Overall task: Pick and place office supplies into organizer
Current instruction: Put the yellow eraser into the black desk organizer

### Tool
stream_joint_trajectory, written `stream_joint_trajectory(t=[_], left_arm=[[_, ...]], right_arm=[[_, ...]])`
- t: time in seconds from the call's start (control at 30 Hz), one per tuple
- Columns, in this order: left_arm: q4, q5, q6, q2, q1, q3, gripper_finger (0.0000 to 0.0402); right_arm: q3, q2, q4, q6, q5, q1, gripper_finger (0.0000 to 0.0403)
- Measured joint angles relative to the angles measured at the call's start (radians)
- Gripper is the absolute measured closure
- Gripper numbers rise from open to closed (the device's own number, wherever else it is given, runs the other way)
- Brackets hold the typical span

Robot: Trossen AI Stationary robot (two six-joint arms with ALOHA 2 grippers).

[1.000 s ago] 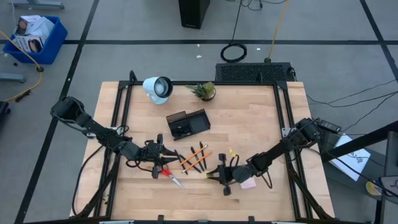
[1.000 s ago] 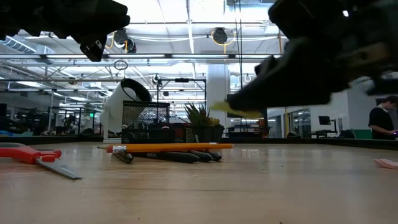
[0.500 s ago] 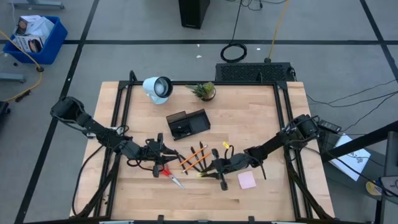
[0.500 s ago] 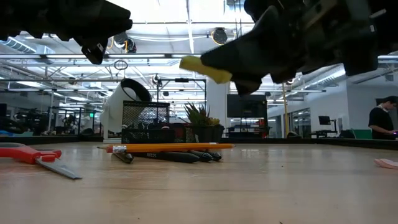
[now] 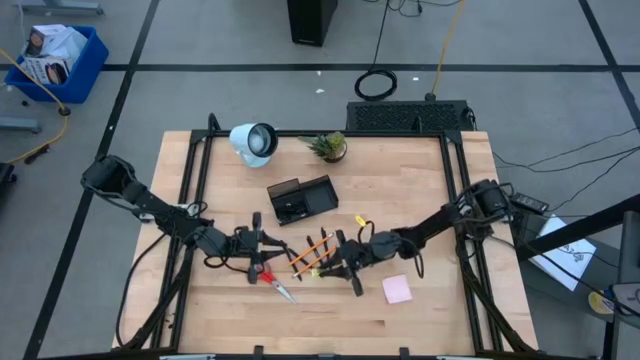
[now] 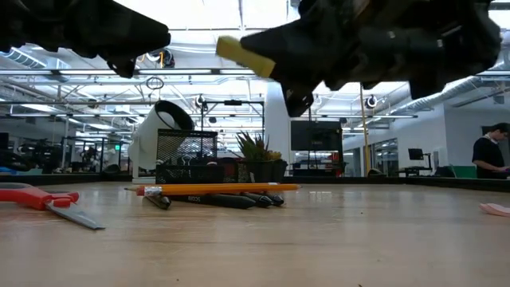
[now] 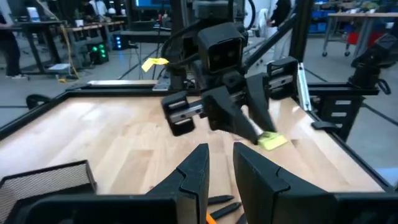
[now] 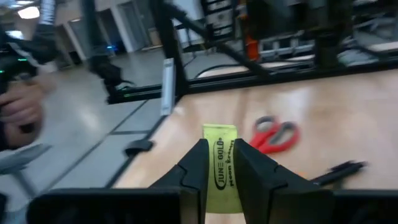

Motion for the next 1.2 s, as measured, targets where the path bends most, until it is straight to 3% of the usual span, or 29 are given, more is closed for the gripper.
stream_joint_trajectory(t=[0.2, 0.47, 0.73, 1.03, 1.2], left_arm=[[-0.012, 0.000, -0.032, 0.000, -0.001, 0.000, 0.0325], [-0.080, -0.007, 0.140, 0.000, -0.002, 0.000, 0.0325], [-0.032, -0.027, 0.011, 0.000, -0.024, 0.000, 0.0325], [0.413, -0.028, -0.018, -0.001, -0.081, 0.000, 0.0325], [0.533, -0.027, 0.021, -0.001, -0.117, 0.000, 0.0325]], right_arm=[[0.000, 0.000, -0.013, -0.031, 0.018, -0.067, 0.0348], [0.000, -0.001, 0.006, 0.090, -0.086, -0.123, 0.0348], [0.061, -0.001, -0.108, 0.018, -0.079, -0.167, 0.0348], [0.235, -0.001, -0.476, -0.180, 0.133, -0.183, 0.0348], [0.301, -0.001, -0.576, -0.214, 0.151, -0.216, 0.0348]])
